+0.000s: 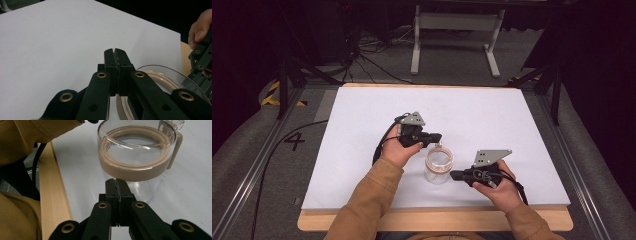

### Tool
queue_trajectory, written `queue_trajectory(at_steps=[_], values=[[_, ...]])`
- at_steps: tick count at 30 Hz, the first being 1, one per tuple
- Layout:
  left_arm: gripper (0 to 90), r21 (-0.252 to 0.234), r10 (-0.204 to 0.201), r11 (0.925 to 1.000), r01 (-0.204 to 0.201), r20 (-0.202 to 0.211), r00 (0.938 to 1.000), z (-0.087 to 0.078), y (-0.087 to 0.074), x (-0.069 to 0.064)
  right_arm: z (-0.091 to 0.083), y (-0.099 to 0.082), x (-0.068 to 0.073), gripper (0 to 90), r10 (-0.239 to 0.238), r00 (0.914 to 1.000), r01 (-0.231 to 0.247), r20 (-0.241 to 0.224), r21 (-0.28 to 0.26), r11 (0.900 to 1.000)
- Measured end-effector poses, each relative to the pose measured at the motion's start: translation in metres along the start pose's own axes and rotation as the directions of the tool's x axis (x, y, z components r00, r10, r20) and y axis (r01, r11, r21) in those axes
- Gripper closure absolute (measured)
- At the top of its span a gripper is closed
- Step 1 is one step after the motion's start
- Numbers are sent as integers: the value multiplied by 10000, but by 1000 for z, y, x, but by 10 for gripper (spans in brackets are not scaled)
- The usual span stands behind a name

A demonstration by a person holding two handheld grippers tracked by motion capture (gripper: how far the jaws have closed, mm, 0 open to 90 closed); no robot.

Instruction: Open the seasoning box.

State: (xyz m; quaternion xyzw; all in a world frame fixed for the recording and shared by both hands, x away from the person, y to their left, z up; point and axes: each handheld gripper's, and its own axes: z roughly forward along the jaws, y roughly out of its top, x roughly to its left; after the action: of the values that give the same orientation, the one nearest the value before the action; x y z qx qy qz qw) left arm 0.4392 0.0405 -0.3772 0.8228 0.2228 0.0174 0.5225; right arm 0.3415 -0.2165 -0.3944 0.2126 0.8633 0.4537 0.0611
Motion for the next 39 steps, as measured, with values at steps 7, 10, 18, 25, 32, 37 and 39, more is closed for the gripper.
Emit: queue_trajectory(at_steps=[7, 10, 18, 25, 32, 37, 39], values=[[896, -157, -186, 9997, 188, 150, 9997, 1, -1, 2, 1, 1, -1, 900, 35, 10000, -35, -39, -24, 10000], [897, -109, -197, 9997, 199, 166, 9997, 0, -1, 2, 1, 1, 0, 900, 50, 10000, -50, -25, -83, 10000], [897, -81, -217, 9997, 219, 229, 9995, 1, -2, 4, 0, 3, 1, 900, 56, 10000, -56, -33, -198, 9998], [897, -132, -302, 9994, 305, 249, 9992, 1, -3, 5, 1, 5, 1, 900, 162, 9998, -165, -82, -434, 9989], [897, -133, -295, 9995, 299, 248, 9993, 1, -3, 5, 1, 6, 2, 900, 234, 9997, -241, -105, -636, 9977], [897, -129, -294, 9995, 297, 245, 9993, 1, -3, 5, -1, 6, 2, 900, 244, 9996, -253, -113, -863, 9960], [897, -121, -323, 9994, 326, 242, 9992, 1, -3, 4, -2, 7, 2, 900, 280, 9996, -288, -93, -950, 9951]])
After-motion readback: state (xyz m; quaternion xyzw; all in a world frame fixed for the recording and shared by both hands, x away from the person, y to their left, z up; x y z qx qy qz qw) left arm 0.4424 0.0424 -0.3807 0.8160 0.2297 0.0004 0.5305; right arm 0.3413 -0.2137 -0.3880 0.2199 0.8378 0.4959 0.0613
